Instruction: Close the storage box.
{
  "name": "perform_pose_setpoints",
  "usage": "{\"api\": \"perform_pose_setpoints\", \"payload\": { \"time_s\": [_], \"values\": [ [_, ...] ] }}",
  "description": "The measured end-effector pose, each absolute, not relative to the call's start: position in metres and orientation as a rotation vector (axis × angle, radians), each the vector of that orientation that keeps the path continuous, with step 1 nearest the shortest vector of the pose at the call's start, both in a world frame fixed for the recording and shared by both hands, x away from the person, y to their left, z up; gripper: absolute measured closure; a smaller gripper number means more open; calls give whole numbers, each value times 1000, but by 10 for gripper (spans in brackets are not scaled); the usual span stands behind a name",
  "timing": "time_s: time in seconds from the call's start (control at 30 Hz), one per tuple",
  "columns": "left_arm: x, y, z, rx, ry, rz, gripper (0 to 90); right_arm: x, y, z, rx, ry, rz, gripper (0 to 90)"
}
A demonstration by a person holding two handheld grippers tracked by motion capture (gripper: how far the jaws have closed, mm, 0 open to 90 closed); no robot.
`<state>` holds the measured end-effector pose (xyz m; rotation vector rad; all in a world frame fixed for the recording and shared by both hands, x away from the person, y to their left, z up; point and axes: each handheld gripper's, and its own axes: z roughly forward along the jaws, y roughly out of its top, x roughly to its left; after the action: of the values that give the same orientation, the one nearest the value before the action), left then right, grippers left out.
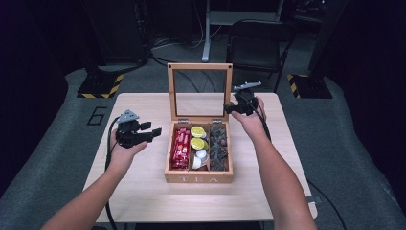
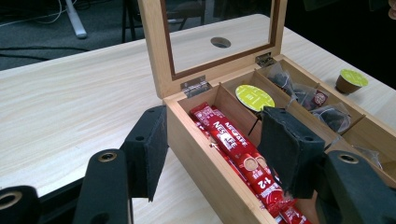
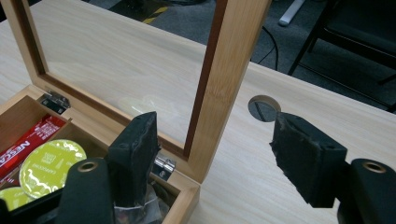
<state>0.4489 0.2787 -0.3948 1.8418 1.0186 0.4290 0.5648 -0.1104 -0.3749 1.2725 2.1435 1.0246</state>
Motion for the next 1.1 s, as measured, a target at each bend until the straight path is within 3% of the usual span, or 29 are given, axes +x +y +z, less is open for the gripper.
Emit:
{"api": "perform_pose_setpoints", "payload": {
  "time_s": [0.7, 1.1],
  "values": [
    [446, 284, -398, 1842, 1033, 431, 422, 591, -97, -394, 1268, 2147, 1058, 315],
    [442, 289, -401, 1839, 1051, 430, 422, 596, -88, -386, 1241, 2166, 1082, 319]
  ]
}}
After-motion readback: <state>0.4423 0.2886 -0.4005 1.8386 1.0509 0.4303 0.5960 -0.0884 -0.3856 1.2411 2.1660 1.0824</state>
